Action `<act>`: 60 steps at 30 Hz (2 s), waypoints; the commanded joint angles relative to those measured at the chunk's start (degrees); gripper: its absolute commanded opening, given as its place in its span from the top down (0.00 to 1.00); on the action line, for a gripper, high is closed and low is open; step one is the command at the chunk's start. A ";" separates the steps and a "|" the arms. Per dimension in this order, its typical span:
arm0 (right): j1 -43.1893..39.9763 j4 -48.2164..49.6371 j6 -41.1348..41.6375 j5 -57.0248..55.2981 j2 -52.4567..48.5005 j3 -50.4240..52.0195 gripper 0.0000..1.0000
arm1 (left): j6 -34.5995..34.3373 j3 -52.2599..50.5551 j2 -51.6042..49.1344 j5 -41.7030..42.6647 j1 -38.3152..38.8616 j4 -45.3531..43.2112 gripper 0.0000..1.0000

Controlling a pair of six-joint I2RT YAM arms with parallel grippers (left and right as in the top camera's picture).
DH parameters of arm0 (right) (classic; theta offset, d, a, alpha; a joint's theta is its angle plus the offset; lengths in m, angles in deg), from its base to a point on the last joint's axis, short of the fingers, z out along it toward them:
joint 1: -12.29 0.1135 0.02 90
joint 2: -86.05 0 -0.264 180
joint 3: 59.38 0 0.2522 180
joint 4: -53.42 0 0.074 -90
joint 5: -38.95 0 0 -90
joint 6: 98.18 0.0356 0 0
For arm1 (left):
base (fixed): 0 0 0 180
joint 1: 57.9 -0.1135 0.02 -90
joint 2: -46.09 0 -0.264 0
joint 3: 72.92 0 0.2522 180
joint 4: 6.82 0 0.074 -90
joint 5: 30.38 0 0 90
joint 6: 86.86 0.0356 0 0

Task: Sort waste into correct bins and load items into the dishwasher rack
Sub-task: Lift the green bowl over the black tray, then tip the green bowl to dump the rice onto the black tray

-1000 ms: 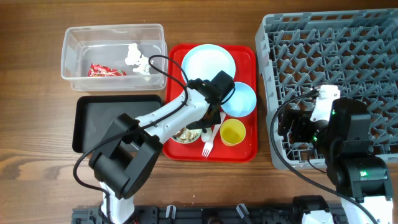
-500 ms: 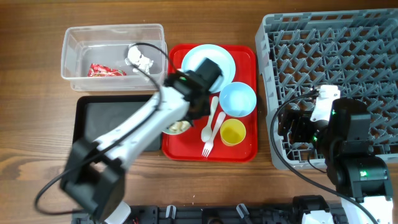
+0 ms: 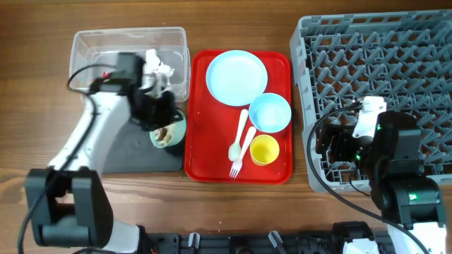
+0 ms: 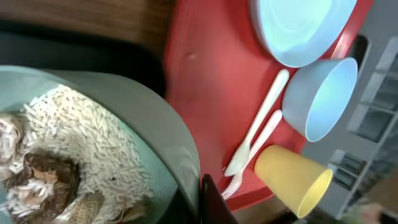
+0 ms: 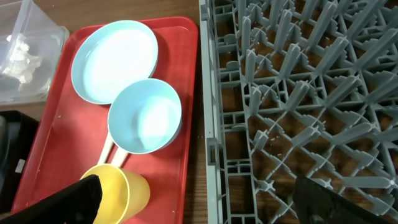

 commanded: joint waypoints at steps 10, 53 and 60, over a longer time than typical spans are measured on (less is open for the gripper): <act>-0.20 0.28 0.39 -1.01 -0.11 -1.18 0.00 | 18.84 -12.94 -2.38 48.24 -31.63 -1.81 0.96; -0.20 0.31 0.37 -1.01 -0.11 -1.18 0.00 | 21.07 -12.83 0.11 60.04 -34.99 -5.79 0.96; -0.20 0.33 0.39 -1.01 -0.11 -1.18 0.00 | 16.00 -9.77 9.42 38.88 -19.12 -6.91 0.96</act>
